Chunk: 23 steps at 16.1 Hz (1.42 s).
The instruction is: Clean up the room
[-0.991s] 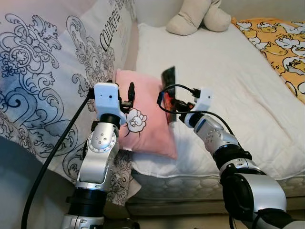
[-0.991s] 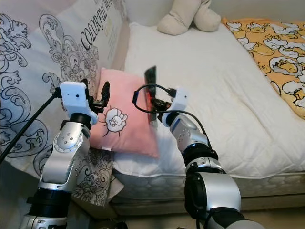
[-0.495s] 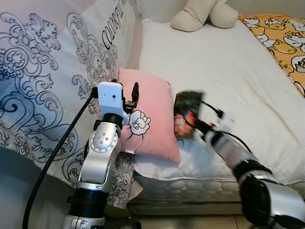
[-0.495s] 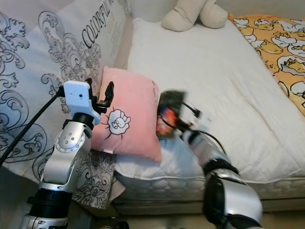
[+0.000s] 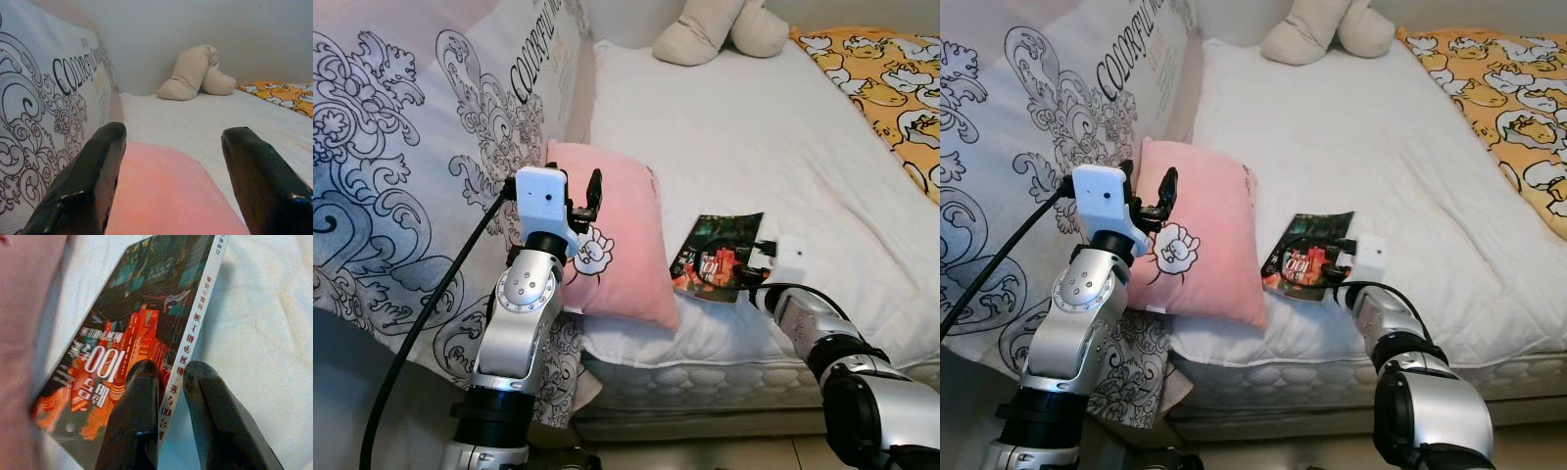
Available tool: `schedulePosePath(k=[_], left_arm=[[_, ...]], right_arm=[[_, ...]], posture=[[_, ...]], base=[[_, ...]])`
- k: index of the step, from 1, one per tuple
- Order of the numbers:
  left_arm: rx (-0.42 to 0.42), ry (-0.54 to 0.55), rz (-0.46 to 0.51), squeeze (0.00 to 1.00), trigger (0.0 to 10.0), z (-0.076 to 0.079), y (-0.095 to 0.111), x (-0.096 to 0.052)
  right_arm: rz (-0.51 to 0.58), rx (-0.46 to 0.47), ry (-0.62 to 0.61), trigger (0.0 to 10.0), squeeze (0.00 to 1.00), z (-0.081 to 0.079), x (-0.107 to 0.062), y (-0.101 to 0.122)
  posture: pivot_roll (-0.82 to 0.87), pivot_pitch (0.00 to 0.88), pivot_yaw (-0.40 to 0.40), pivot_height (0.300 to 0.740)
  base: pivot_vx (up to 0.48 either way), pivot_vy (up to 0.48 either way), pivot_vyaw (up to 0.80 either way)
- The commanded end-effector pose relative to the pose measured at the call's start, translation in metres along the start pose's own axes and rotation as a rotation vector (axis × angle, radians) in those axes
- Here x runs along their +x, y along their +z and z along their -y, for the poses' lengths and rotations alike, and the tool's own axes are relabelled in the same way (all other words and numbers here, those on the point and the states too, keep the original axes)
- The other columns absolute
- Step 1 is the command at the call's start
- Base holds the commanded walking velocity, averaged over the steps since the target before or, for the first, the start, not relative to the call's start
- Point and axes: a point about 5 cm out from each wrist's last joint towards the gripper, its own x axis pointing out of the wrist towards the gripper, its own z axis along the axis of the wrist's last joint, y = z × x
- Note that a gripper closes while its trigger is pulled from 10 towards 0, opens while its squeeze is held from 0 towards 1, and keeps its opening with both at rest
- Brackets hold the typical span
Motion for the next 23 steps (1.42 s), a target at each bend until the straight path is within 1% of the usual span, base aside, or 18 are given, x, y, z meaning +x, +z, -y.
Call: schedulePosePath(k=[1, 2, 3, 4, 7, 9, 10, 11, 12, 13, 14, 15, 16, 18, 19, 21, 22, 23], left_arm=[[0.0, -0.011, 0.002, 0.0, 10.0, 0.001, 0.003, 0.0], [-0.001, -0.012, 0.0, 0.0, 10.0, 0.002, 0.002, 0.0], [-0.002, -0.013, 0.0, 0.0, 10.0, 0.002, 0.002, -0.001], [-0.006, -0.012, -0.004, 0.0, 10.0, 0.002, 0.002, -0.001], [-0.01, -0.012, -0.004, 0.0, 10.0, 0.003, 0.002, -0.001], [-0.011, -0.012, -0.003, 0.0, 10.0, 0.004, 0.003, -0.001], [-0.01, -0.011, -0.002, 0.0, 10.0, 0.004, 0.004, -0.002], [-0.011, -0.009, 0.0, 0.0, 10.0, 0.004, 0.004, -0.002], [-0.012, -0.006, 0.001, 0.0, 10.0, 0.005, 0.005, -0.003], [-0.012, -0.005, 0.001, 0.0, 10.0, 0.005, 0.005, -0.003], [-0.014, -0.005, 0.002, 0.0, 10.0, 0.005, 0.005, -0.004], [-0.015, -0.005, 0.002, 0.0, 10.0, 0.005, 0.006, -0.004], [-0.015, -0.006, 0.002, 0.0, 10.0, 0.006, 0.006, -0.004], [-0.019, -0.01, 0.001, 0.0, 10.0, 0.007, 0.006, -0.004], [-0.022, -0.014, 0.002, 0.0, 10.0, 0.008, 0.007, -0.004], [-0.025, -0.019, 0.002, 0.0, 10.0, 0.011, 0.007, -0.004], [-0.028, -0.021, 0.002, 0.0, 10.0, 0.012, 0.007, -0.004], [-0.028, -0.022, 0.003, 0.0, 10.0, 0.012, 0.007, -0.005]], right_arm=[[0.051, -0.119, 0.01, 10.0, 0.0, -0.008, 0.003, 0.019], [0.06, -0.227, 0.018, 10.0, 0.0, -0.014, 0.004, 0.025], [0.065, -0.278, 0.026, 10.0, 0.0, -0.017, 0.005, 0.028], [0.073, -0.391, 0.051, 10.0, 0.0, -0.028, 0.007, 0.035], [0.058, -0.531, 0.097, 10.0, 0.0, -0.041, 0.009, 0.038], [0.009, -0.638, 0.136, 10.0, 0.0, -0.046, 0.01, 0.031], [-0.004, -0.665, 0.134, 10.0, 0.0, -0.045, 0.01, 0.029], [-0.009, -0.643, 0.118, 10.0, 0.0, -0.042, 0.01, 0.028], [-0.006, -0.556, 0.095, 10.0, 0.0, -0.038, 0.009, 0.028], [-0.002, -0.474, 0.079, 10.0, 0.08, -0.035, 0.009, 0.027], [0.004, -0.387, 0.058, 10.0, 1.0, -0.029, 0.008, 0.028], [0.013, -0.342, 0.017, 10.0, 1.0, -0.019, 0.006, 0.028], [0.016, -0.346, 0.004, 10.0, 1.0, -0.016, 0.006, 0.029], [0.06, -0.471, -0.05, 10.0, 1.0, -0.008, 0.003, 0.041], [0.077, -0.505, -0.065, 10.0, 1.0, -0.007, 0.003, 0.046], [0.105, -0.592, -0.094, 10.0, 1.0, -0.006, 0.002, 0.054], [0.136, -0.667, -0.116, 10.0, 1.0, -0.008, 0.002, 0.062], [0.193, -0.69, -0.143, 10.0, 1.0, -0.01, 0.001, 0.073]], posture=[[0.03, 0.0, 0.078, 0.74], [0.03, 0.0, 0.078, 0.74], [0.03, 0.0, 0.077, 0.74], [0.04, 0.0, 0.076, 0.74], [0.05, 0.0, 0.071, 0.74], [0.06, 0.0, 0.066, 0.74], [0.06, 0.0, 0.066, 0.74], [0.07, 0.0, 0.061, 0.74], [0.07, 0.0, 0.06, 0.74], [0.07, 0.0, 0.059, 0.74], [0.07, 0.0, 0.06, 0.74], [0.07, 0.0, 0.06, 0.74], [0.07, 0.0, 0.061, 0.74], [0.07, 0.0, 0.064, 0.74], [0.07, 0.0, 0.064, 0.74], [0.07, 0.0, 0.063, 0.74], [0.07, 0.0, 0.057, 0.74], [0.08, 0.0, 0.047, 0.74]], base=[[0.0, 0.0, 0.0], [0.0, 0.0, 0.0], [0.0, 0.0, 0.0], [0.0, 0.0, 0.0], [0.0, 0.0, 0.0], [0.0, 0.0, 0.0], [0.0, 0.0, 0.0], [0.0, 0.0, 0.0], [0.0, 0.0, 0.0], [0.0, 0.0, 0.0], [0.0, 0.0, 0.0], [0.0, 0.0, 0.0], [0.0, 0.0, 0.0], [0.0, 0.0, 0.0], [0.0, 0.0, 0.0], [0.0, 0.0, 0.0], [0.0, 0.0, 0.0], [0.0, 0.0, 0.0]])
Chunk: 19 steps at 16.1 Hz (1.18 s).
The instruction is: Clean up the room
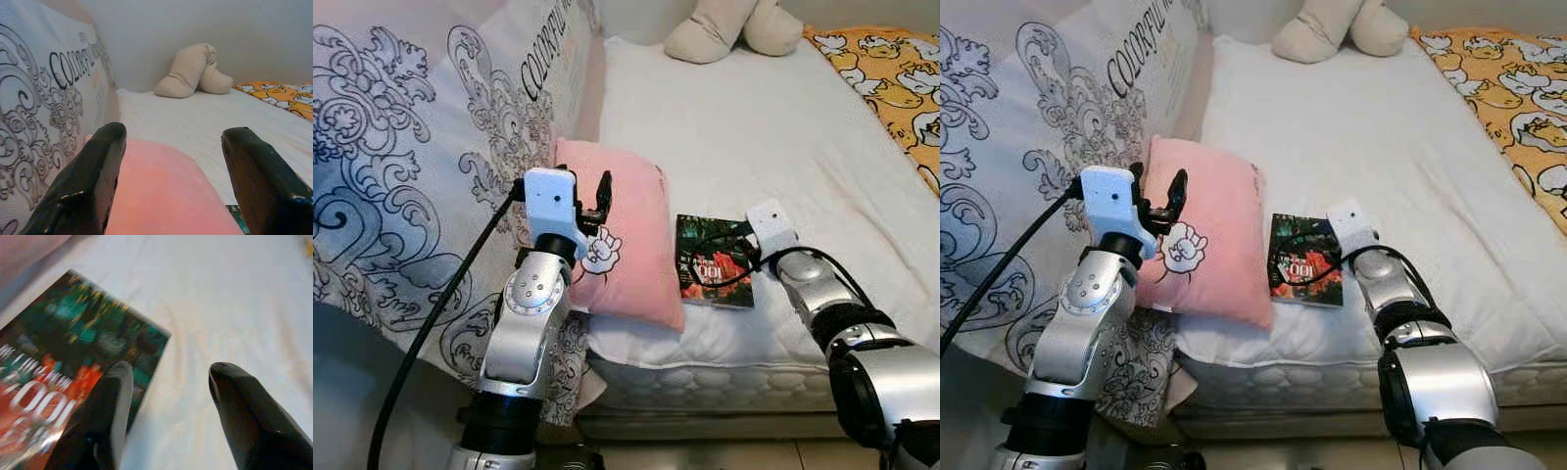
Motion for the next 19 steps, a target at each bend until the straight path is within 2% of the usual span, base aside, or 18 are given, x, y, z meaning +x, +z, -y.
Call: schedulePosePath(k=[1, 2, 4, 5, 7, 8, 10, 11, 14, 17, 18, 19], left_arm=[[0.005, 0.003, 0.008, 0.0, 10.0, 0.0, 0.003, -0.002], [0.04, -0.003, 0.005, 0.0, 10.0, 0.0, 0.002, -0.003], [0.088, -0.019, -0.008, 0.0, 10.0, 0.001, -0.001, -0.003], [0.087, -0.014, -0.014, 0.0, 10.0, 0.0, -0.002, -0.003], [0.058, 0.03, -0.033, 0.0, 10.0, -0.006, -0.008, -0.004], [0.049, 0.05, -0.039, 0.0, 10.0, -0.009, -0.01, -0.005], [0.065, 0.08, -0.056, 0.0, 10.0, -0.015, -0.015, -0.007], [0.064, 0.125, -0.087, 0.0, 10.0, -0.023, -0.023, -0.012], [0.063, 0.163, -0.116, 0.0, 10.0, -0.027, -0.032, -0.011], [0.091, 0.176, -0.123, 0.0, 10.0, -0.027, -0.036, -0.009], [0.105, 0.195, -0.132, 0.0, 10.0, -0.032, -0.039, -0.014], [0.129, 0.221, -0.149, 0.0, 10.0, -0.04, -0.044, -0.021]], right_arm=[[0.098, -0.009, -0.064, 10.0, 1.0, 0.01, 0.002, 0.024], [0.153, 0.029, -0.107, 10.0, 0.0, 0.012, 0.001, 0.03], [0.274, 0.226, -0.235, 10.0, 0.0, 0.02, -0.006, 0.026], [0.288, 0.252, -0.25, 10.0, 0.0, 0.019, -0.007, 0.024], [0.345, 0.357, -0.236, 10.0, 0.0, -0.005, -0.018, 0.003], [0.358, 0.429, -0.236, 10.0, 0.0, -0.014, -0.024, -0.006], [0.392, 0.504, -0.234, 10.0, 0.0, -0.023, -0.039, -0.018], [0.384, 0.493, -0.207, 10.0, 0.0, -0.029, -0.049, -0.031], [0.335, 0.476, -0.172, 10.0, 0.0, -0.033, -0.057, -0.046], [0.389, 0.461, -0.156, 10.0, 0.0, -0.026, -0.055, -0.027], [0.396, 0.451, -0.15, 10.0, 0.0, -0.025, -0.058, -0.023], [0.396, 0.414, -0.098, 10.0, 0.0, -0.029, -0.06, -0.019]], posture=[[0.08, 0.0, 0.045, 0.74], [0.08, 0.0, 0.04, 0.74], [0.07, 0.0, 0.031, 0.74], [0.07, 0.0, 0.032, 0.74], [0.03, 0.0, 0.042, 0.74], [0.02, 0.0, 0.045, 0.74], [-0.01, 0.0, 0.052, 0.74], [-0.02, 0.0, 0.054, 0.74], [-0.03, 0.0, 0.046, 0.74], [-0.03, 0.0, 0.039, 0.74], [-0.03, 0.0, 0.037, 0.74], [-0.04, 0.0, 0.033, 0.74]], base=[[0.0, 0.0, 0.0], [0.0, 0.0, 0.0], [0.0, 0.0, 0.0], [0.0, 0.0, 0.0], [0.0, -0.146, 0.0], [0.0, -0.48, 0.0], [0.0, -0.472, 0.0], [0.0, -0.469, 0.0], [0.0, -0.469, 0.0], [0.0, -0.47, 0.0], [0.0, -0.469, 0.0], [0.0, -0.469, 0.0]])
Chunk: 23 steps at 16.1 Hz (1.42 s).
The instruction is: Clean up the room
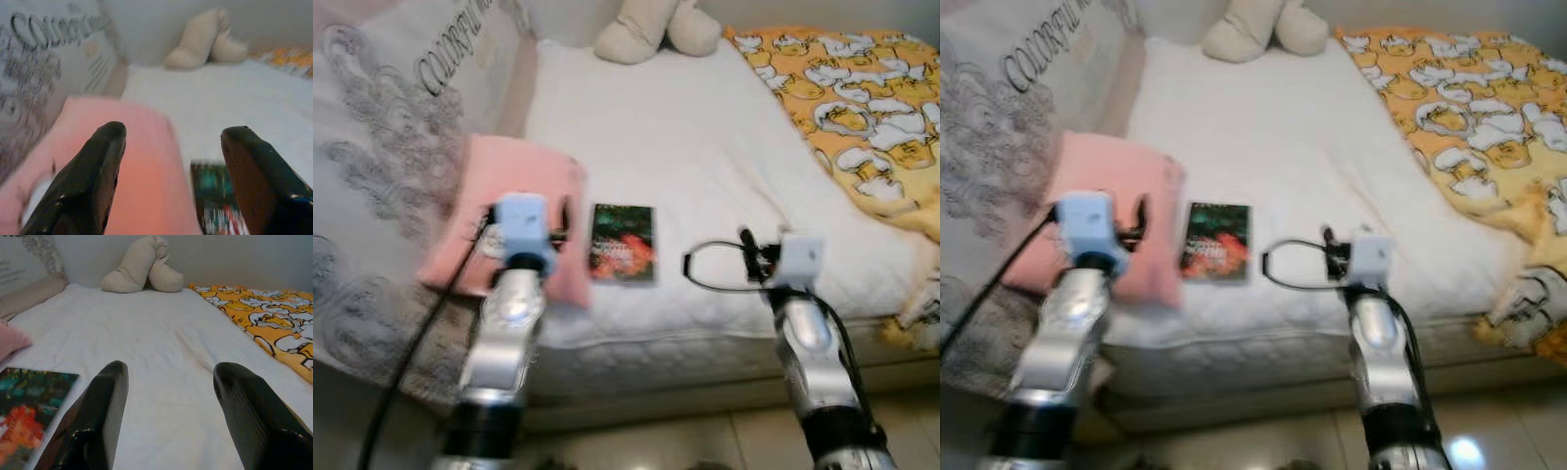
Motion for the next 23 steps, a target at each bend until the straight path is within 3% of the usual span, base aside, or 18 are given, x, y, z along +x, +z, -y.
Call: schedulePosePath(k=[1, 4, 11, 14, 16, 17, 20, 23], left_arm=[[0.005, 0.033, -0.028, 0.0, 10.0, -0.006, -0.009, -0.005], [-0.075, 0.079, -0.059, 0.0, 10.0, -0.004, -0.015, -0.001], [-0.042, 0.029, -0.01, 0.0, 10.0, 0.01, -0.006, 0.008], [-0.059, -0.015, 0.014, 0.0, 10.0, 0.016, -0.004, 0.007], [-0.072, 0.017, 0.007, 0.0, 10.0, 0.009, -0.007, 0.007], [-0.087, 0.015, 0.009, 1.0, 10.0, 0.008, -0.007, 0.006], [-0.005, -0.016, 0.068, 1.0, 10.0, 0.005, -0.001, 0.007], [-0.003, -0.038, 0.074, 1.0, 10.0, 0.007, 0.0, 0.009]], right_arm=[[-0.021, -0.062, 0.051, 10.0, 0.0, -0.004, -0.003, 0.0], [-0.054, -0.005, 0.077, 10.0, 0.0, -0.011, -0.002, -0.003], [-0.07, -0.024, 0.056, 10.0, 0.0, -0.006, -0.004, -0.002], [-0.074, -0.041, 0.061, 10.0, 0.0, -0.012, -0.004, -0.002], [-0.051, -0.027, 0.056, 10.0, 0.0, -0.014, -0.003, 0.001], [-0.045, -0.014, 0.05, 10.0, 1.0, -0.014, -0.003, 0.002], [-0.038, 0.064, -0.02, 10.0, 1.0, -0.003, -0.005, 0.001], [-0.026, 0.08, -0.034, 10.0, 1.0, -0.004, -0.006, -0.001]], posture=[[-0.05, 0.0, 0.028, 0.74], [-0.05, 0.0, 0.019, 0.74], [-0.07, 0.0, 0.013, 0.74], [-0.07, 0.0, 0.022, 0.74], [-0.08, 0.0, 0.026, 0.74], [-0.08, 0.0, 0.025, 0.74], [-0.08, 0.0, 0.031, 0.74], [-0.08, 0.0, 0.044, 0.74]], base=[[0.0, -0.472, 0.0], [0.0, -0.469, 0.0], [0.0, -0.47, 0.75], [0.0, -0.469, 0.0], [0.0, -0.472, 0.0], [0.0, -0.465, 0.0], [0.0, -0.45, 0.0], [0.0, -0.449, 0.0]])
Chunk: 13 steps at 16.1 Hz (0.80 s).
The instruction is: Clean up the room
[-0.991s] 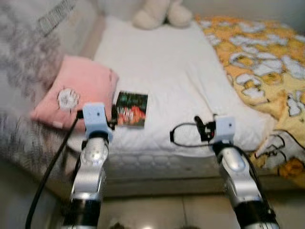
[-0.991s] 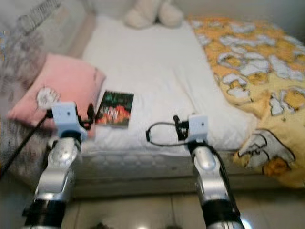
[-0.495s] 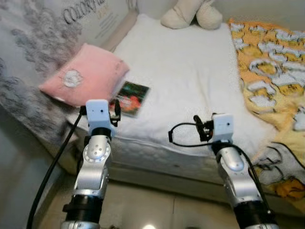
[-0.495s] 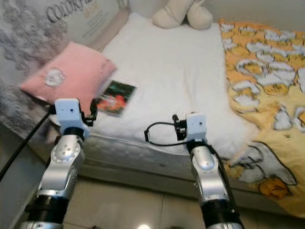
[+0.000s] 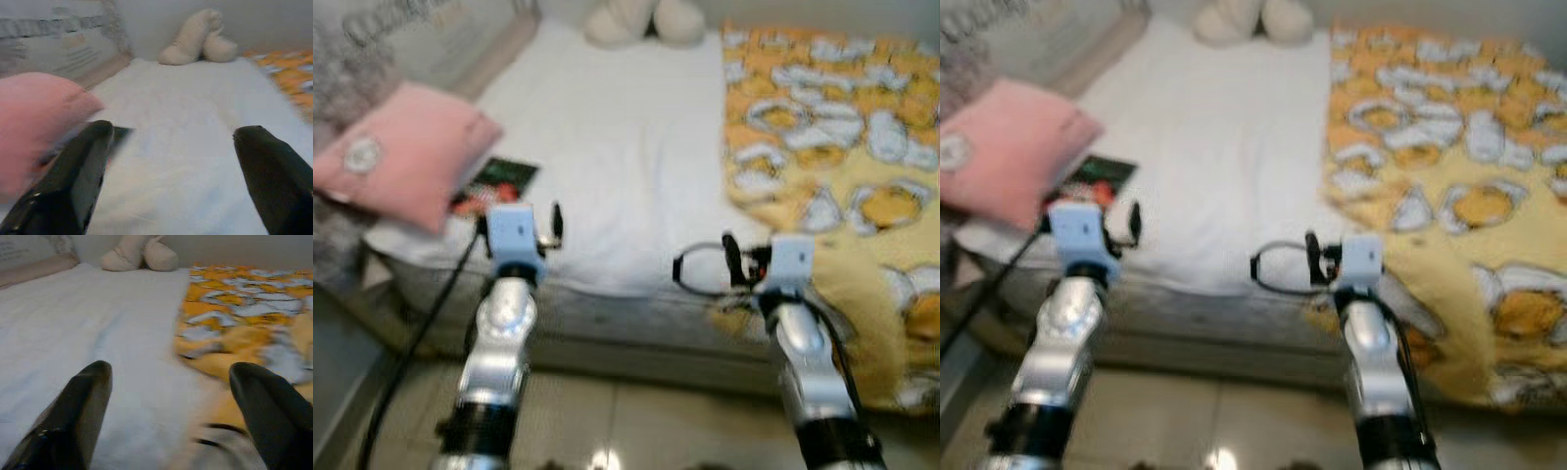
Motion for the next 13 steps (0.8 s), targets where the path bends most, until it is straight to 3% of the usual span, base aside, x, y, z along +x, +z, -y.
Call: schedulePosePath(k=[1, 3, 4, 5, 10, 13], left_arm=[[0.014, -0.021, 0.023, 1.0, 10.0, 0.0007, 0.0051, 0.0029], [-0.007, -0.011, -0.005, 1.0, 10.0, -0.0013, 0.0004, 0.0057], [-0.01, -0.007, -0.02, 0.76, 10.0, -0.0012, -0.0009, 0.007], [-0.023, -0.006, -0.026, 0.0, 10.0, -0.0012, -0.0013, 0.0078], [-0.006, -0.038, -0.004, 0.0, 10.0, 0.0027, 0.0024, 0.0096], [-0.016, -0.042, -0.011, 0.0, 10.0, 0.0042, 0.0004, 0.0101]], right_arm=[[0.029, 0.018, -0.016, 10.0, 1.0, -0.0006, 0.0025, 0.005], [0.012, -0.009, 0.005, 10.0, 1.0, -0.0042, 0.0035, 0.0028], [0.003, -0.027, 0.012, 10.0, 0.0, -0.0053, 0.0032, 0.0016], [-0.005, -0.034, 0.007, 10.0, 0.0, -0.0052, 0.0029, 0.0003], [-0.02, -0.057, 0.011, 10.0, 0.0, -0.0069, 0.0019, -0.0029], [-0.018, -0.073, 0.012, 10.0, 0.0, -0.006, 0.0021, -0.0032]], posture=[[-0.08, 0.0, 0.05, 0.74], [-0.09, 0.0, 0.055, 0.74], [-0.09, 0.0, 0.055, 0.74], [-0.09, 0.0, 0.054, 0.74], [-0.1, 0.0, 0.056, 0.74], [-0.1, 0.0, 0.055, 0.74]], base=[[0.0, -0.446, 0.0], [0.0, -0.446, 0.0], [0.0, -0.262, 0.0], [0.0, 0.0, 0.0], [0.0, 0.0, 0.0], [0.0, 0.0, -0.69]])
